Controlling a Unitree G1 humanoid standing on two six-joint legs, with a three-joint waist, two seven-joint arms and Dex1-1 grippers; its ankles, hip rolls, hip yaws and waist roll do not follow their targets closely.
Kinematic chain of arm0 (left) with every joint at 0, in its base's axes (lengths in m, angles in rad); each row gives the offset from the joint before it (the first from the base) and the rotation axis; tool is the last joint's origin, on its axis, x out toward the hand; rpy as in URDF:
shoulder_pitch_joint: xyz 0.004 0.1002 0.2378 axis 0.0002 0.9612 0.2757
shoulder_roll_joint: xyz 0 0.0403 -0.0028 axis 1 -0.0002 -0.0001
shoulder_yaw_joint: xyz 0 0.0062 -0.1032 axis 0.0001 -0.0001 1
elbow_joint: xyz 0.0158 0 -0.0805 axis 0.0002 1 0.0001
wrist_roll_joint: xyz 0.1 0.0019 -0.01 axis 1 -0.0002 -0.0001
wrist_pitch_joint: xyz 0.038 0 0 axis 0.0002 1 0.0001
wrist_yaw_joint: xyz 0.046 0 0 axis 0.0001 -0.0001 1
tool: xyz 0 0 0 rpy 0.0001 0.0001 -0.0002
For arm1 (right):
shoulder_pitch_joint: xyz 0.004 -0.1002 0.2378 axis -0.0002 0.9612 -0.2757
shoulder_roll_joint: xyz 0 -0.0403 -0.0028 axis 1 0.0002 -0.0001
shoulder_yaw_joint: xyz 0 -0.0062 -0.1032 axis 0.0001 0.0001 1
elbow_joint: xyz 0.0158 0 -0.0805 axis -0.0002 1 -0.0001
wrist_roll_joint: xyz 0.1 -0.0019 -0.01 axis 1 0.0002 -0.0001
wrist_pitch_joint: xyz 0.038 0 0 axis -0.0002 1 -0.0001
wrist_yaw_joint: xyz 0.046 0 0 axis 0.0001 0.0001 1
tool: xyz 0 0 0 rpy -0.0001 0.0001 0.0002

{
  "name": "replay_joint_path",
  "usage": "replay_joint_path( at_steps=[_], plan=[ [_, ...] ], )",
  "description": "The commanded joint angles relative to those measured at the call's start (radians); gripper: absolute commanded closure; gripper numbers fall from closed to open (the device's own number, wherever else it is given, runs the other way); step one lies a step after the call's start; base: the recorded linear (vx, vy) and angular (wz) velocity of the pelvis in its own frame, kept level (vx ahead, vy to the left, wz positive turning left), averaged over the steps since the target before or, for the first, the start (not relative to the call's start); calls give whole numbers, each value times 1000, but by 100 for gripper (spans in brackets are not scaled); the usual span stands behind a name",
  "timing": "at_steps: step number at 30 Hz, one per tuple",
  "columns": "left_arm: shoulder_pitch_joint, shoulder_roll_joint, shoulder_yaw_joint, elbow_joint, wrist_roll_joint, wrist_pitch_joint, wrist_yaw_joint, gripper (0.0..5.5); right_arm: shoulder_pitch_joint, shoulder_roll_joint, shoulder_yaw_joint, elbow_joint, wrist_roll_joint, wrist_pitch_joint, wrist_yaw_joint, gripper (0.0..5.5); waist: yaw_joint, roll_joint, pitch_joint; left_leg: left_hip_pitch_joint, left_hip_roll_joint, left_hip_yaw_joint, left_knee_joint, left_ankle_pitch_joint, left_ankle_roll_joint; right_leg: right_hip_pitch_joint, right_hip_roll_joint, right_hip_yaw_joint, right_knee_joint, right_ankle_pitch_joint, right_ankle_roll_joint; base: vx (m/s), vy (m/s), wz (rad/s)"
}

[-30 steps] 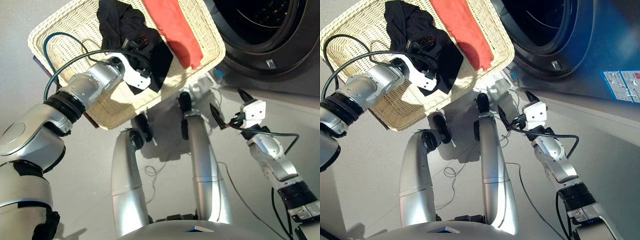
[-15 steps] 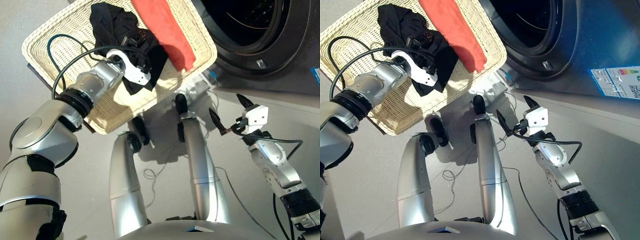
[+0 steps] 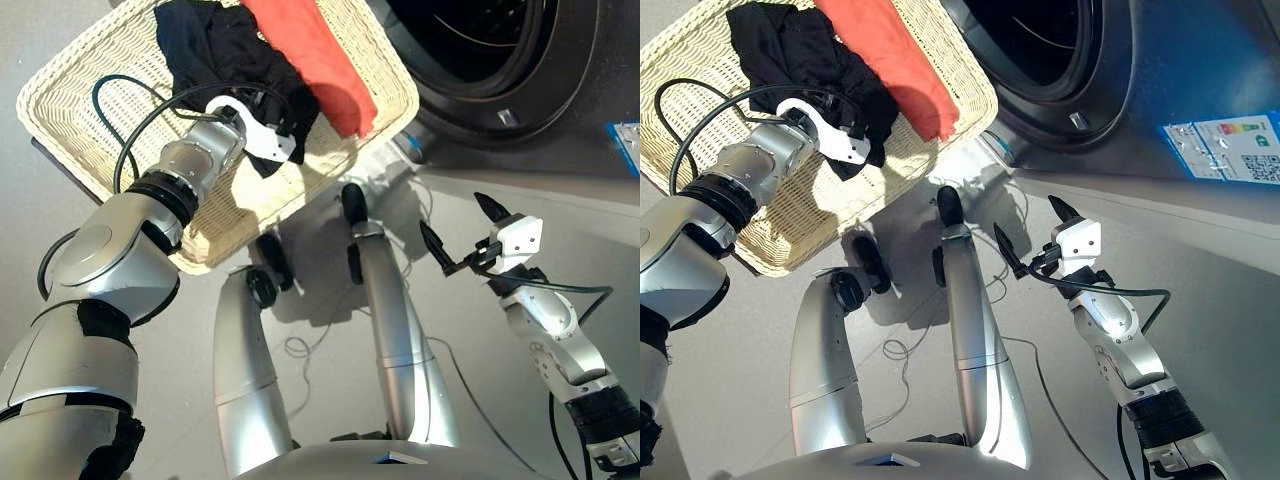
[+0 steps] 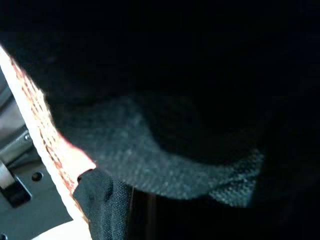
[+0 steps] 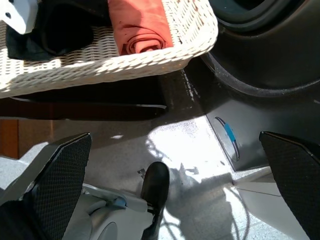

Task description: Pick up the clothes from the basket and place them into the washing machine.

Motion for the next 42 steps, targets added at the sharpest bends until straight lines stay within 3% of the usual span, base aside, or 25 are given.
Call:
replay_joint_path(
  at_steps=[1,5,10,12,15,18,19,20,24,28,33,37,42],
  plan=[
    [12,65,-19,76,-6,11,-42,550,19,6,-22,-93,52,-27,20,0,-1,11,-2,-54,-10,-22,-44,106,16,20,-35,-39,14,-7,-8,0,0,0],
    [40,107,-9,20,11,10,-36,550,22,7,-21,-85,57,-28,21,0,6,13,-5,-50,-13,-25,-42,104,17,24,-36,-41,20,-12,-9,0,0,0],
    [133,252,122,-220,8,9,8,550,38,16,-44,-88,54,-38,11,0,30,12,-4,-44,-18,-27,-50,104,16,33,-41,-43,18,-16,-12,0,0,0],
    [228,327,216,-379,15,3,20,550,47,20,-59,-83,53,-40,7,0,44,14,-5,-43,-21,-30,-51,104,16,35,-43,-44,20,-19,-13,0,0,0],
    [442,406,438,-594,-4,-13,59,550,49,38,-73,-65,49,-48,-11,0,70,12,-7,-40,-28,-33,-53,103,16,38,-45,-47,22,-23,-17,0,0,0],
    [665,417,640,-762,-24,-42,107,550,40,36,-67,-61,50,-55,-27,0,83,13,-13,-35,-32,-36,-56,103,16,44,-48,-49,18,-24,-20,0,0,0],
    [741,399,712,-826,-79,-73,117,550,35,36,-75,-62,52,-58,-36,0,93,11,-13,-31,-34,-37,-61,104,16,48,-50,-49,16,-24,-20,0,0,0],
    [801,402,761,-857,-86,-78,123,550,32,28,-71,-64,52,-61,-41,0,92,13,-14,-27,-35,-37,-63,105,16,52,-49,-49,15,-24,-20,0,0,0],
    [983,342,937,-1034,-201,-169,172,550,0,-4,-80,-82,-12,-85,-101,0,108,14,-17,-7,-47,-38,-70,105,18,69,-56,-45,18,-30,-21,0,0,0],
    [1054,287,995,-1146,-321,-254,207,550,-40,-42,-90,-100,-172,-117,-202,0,125,14,-19,20,-62,-39,-89,108,19,96,-71,-43,18,-34,-19,3,2,44],
    [1063,218,996,-1254,-539,-342,181,550,-145,-171,-53,-153,-410,-116,-262,0,143,7,-24,39,-84,-47,-112,119,17,122,-81,-46,4,-35,-20,0,0,0],
    [1031,172,964,-1318,-760,-388,128,550,-305,-278,69,-143,-484,-103,-250,0,160,10,-45,31,-91,-56,-115,125,16,115,-85,-46,6,-35,-24,0,0,0],
    [942,113,869,-1367,-991,-419,25,550,-491,-280,226,-80,-483,-94,-238,0,175,14,-58,20,-92,-56,-113,129,18,104,-90,-43,12,-30,-28,0,0,0]
  ],
)
